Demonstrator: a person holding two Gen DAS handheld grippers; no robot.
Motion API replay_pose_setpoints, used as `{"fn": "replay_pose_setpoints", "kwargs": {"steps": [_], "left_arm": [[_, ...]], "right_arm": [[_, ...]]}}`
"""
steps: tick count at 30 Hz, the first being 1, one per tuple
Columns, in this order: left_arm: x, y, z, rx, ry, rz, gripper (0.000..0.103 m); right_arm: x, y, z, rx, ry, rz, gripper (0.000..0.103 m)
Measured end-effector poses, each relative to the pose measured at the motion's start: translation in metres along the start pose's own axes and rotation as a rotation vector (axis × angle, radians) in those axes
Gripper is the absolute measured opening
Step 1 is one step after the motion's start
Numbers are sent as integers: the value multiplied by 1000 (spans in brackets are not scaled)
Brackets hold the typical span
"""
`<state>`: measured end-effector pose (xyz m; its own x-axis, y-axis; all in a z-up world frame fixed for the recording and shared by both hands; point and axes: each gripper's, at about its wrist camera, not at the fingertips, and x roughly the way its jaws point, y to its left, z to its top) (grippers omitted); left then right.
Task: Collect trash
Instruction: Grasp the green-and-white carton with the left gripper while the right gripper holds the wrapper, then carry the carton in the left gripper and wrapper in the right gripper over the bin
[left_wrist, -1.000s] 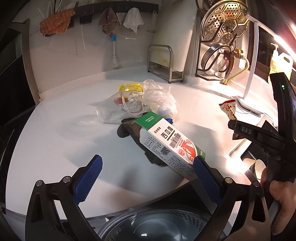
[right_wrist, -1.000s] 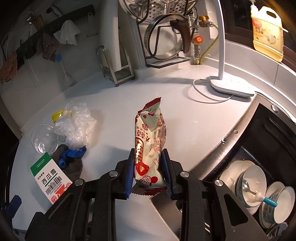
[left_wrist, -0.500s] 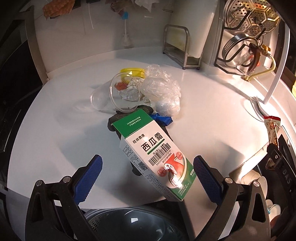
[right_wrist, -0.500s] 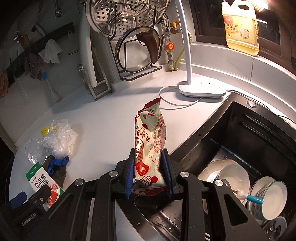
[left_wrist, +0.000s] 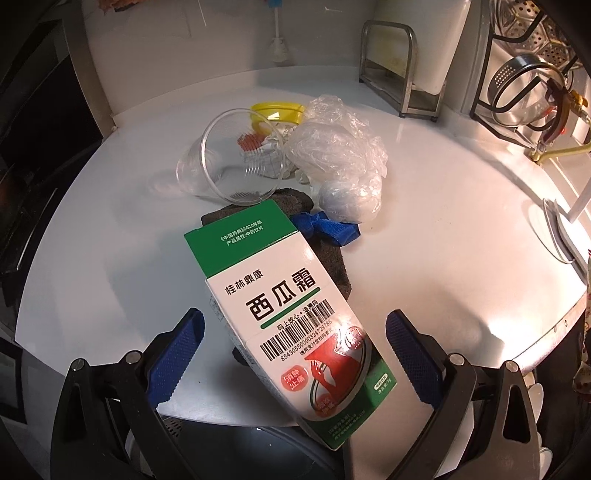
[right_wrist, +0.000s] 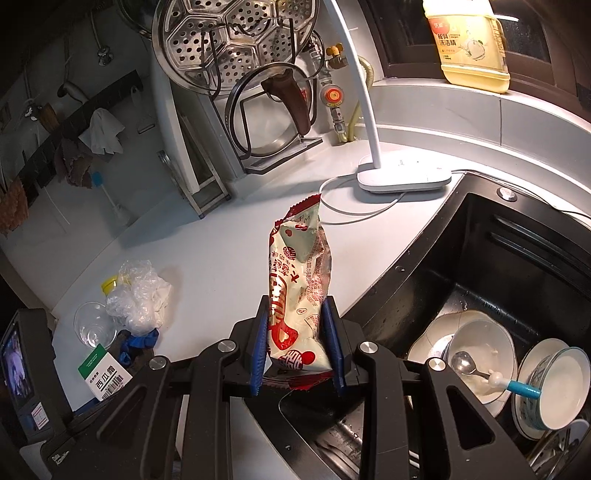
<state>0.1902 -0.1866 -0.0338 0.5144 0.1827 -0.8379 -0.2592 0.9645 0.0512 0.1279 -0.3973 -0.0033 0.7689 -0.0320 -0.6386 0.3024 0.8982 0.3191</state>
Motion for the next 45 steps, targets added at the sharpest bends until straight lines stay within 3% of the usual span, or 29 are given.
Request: {"fn": "replay_pose_setpoints", "kwargs": {"steps": [4, 7, 10, 15, 22, 30, 40, 45], "left_arm": [[1, 2, -4, -15, -15, 7, 93], [-1, 2, -5, -3, -18, -21, 63], [-4, 6, -6, 2, -34, -41, 51], [-20, 15, -7, 38, -94, -91, 50], [-37, 40, 1, 84, -138, -148, 39], [-39, 64, 3, 132, -156, -209, 34], [-61, 105, -24, 229, -247, -235, 33], [-73, 130, -43, 276, -273, -275, 33]], "right_arm": [[2, 0, -1, 4, 11, 5, 27], [2, 2, -1, -4, 8, 3, 27], [4, 3, -1, -6, 11, -2, 27], [6, 5, -3, -18, 17, -10, 27], [11, 8, -5, -32, 27, -11, 27], [15, 16, -10, -57, 32, -22, 27], [2, 45, -26, -124, 14, 40, 27], [-32, 65, -57, -188, -21, 87, 27]]}}
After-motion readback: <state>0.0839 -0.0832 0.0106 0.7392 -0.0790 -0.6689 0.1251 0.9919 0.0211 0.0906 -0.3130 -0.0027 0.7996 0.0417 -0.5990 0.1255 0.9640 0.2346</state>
